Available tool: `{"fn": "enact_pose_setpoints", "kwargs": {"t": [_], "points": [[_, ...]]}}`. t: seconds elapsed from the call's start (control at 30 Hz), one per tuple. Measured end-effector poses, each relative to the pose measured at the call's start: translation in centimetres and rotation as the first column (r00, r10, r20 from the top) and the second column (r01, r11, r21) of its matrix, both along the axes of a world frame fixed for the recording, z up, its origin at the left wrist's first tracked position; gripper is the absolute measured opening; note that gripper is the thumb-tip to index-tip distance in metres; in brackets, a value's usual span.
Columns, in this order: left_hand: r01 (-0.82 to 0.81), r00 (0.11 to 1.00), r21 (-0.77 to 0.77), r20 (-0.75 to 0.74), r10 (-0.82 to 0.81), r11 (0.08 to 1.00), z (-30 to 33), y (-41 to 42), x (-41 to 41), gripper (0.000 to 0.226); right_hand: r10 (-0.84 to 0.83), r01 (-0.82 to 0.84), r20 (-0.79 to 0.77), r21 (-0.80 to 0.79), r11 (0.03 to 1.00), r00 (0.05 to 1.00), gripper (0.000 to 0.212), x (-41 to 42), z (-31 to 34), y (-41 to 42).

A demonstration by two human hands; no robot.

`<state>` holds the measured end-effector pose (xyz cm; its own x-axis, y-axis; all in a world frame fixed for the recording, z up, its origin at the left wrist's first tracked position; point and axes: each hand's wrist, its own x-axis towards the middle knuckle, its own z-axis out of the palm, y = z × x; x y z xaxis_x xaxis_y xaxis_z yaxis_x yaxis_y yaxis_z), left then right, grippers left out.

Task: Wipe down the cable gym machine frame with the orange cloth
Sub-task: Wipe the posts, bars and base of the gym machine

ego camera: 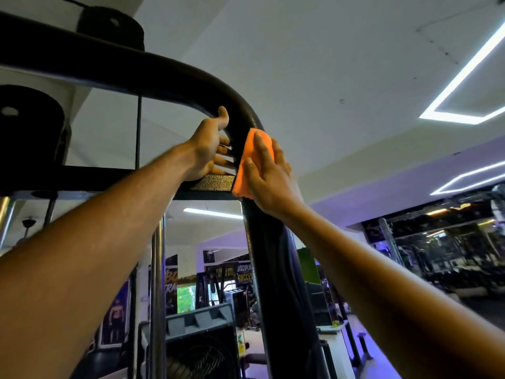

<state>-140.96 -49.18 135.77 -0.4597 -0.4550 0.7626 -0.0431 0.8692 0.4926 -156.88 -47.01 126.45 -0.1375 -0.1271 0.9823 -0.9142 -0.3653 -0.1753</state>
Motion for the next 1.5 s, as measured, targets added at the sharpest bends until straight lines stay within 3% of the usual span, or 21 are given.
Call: {"fn": "enact_pose_setpoints", "kwargs": {"t": [0.1, 0.23, 0.3, 0.37, 0.43, 0.57, 0.63, 0.7, 0.8, 0.9, 0.97, 1.07, 1.23, 1.43, 1.5], "points": [[0.022, 1.0, -0.024, -0.004, -0.023, 0.999, -0.5, 0.4, 0.2, 0.095, -0.029, 0.029, -0.04, -0.005, 1.0, 0.999, 0.065, 0.5, -5.3, 0.3], [0.052, 0.999, -0.174, 0.025, -0.049, 0.983, -2.0, 1.3, -0.4, 0.073, -0.05, 0.054, -0.056, 0.074, 0.996, 0.997, 0.066, 0.2, -13.3, 1.5], [0.005, 0.997, -0.214, 0.078, 0.012, 0.977, -3.1, 1.3, -0.5, 0.073, -0.05, 0.054, -0.037, 0.108, 0.993, 0.998, 0.067, -0.3, -12.6, 1.7], [-0.095, 0.98, -0.27, 0.142, 0.137, 0.958, -3.8, 0.7, -0.3, 0.092, -0.044, 0.045, -0.006, 0.093, 0.995, 0.999, 0.067, -0.5, -9.6, 1.5], [-0.102, 0.977, -0.308, 0.147, 0.154, 0.946, -4.4, 0.3, 0.0, 0.084, -0.038, 0.036, 0.025, 0.081, 0.996, 0.999, 0.068, -0.1, -7.4, 1.2], [0.053, 0.998, -0.363, -0.012, -0.061, 0.93, -7.8, 0.6, 0.6, 0.04, -0.099, 0.099, 0.0, 0.065, 0.993, 0.995, 0.068, 1.3, -12.9, 1.1], [0.015, 0.99, -0.432, -0.12, -0.073, 0.902, -10.7, 1.0, 1.4, 0.028, -0.105, 0.105, 0.0, 0.066, 0.992, 0.994, 0.068, 1.9, -18.6, 1.8], [-0.013, 0.991, -0.464, -0.126, -0.051, 0.886, -13.3, 1.1, 1.9, 0.029, -0.101, 0.099, 0.014, 0.086, 0.991, 0.995, 0.067, 1.8, -22.2, 2.1], [-0.086, 0.996, -0.371, -0.067, 0.066, 0.924, -15.2, 1.0, 1.5, 0.043, -0.162, 0.16, 0.01, 0.113, 0.981, 0.987, 0.069, 1.0, -19.6, 1.9], [-0.169, 0.985, -0.113, 0.003, 0.171, 0.979, -14.5, 0.4, 0.5, 0.06, -0.165, 0.166, -0.013, 0.102, 0.981, 0.986, 0.072, 0.8, -13.5, 1.4], [-0.109, 0.994, 0.063, 0.02, 0.108, 0.992, -13.9, -0.1, 0.2, 0.072, -0.192, 0.194, -0.028, 0.095, 0.976, 0.981, 0.075, 1.0, -12.0, 1.1], [0.083, 0.995, 0.216, -0.067, -0.07, 0.973, -13.5, -0.7, 0.4, 0.071, -0.272, 0.278, -0.075, 0.076, 0.958, 0.959, 0.08, 2.0, -15.6, 1.3], [0.228, 0.974, 0.229, -0.057, -0.221, 0.947, -15.0, -0.7, 1.2, 0.053, -0.198, 0.208, -0.1, 0.109, 0.972, 0.975, 0.082, 1.5, -23.9, 2.4], [0.24, 0.97, 0.234, -0.034, -0.239, 0.942, -16.8, -0.2, 0.9, 0.029, -0.153, 0.153, -0.013, 0.075, 0.985, 0.988, 0.076, 1.4, -17.3, 1.1], [0.251, 0.968, 0.24, -0.038, -0.249, 0.938, -17.5, -0.3, 0.7, 0.03, -0.175, 0.176, -0.028, 0.059, 0.983, 0.984, 0.075, 1.5, -17.1, 1.0]]}}
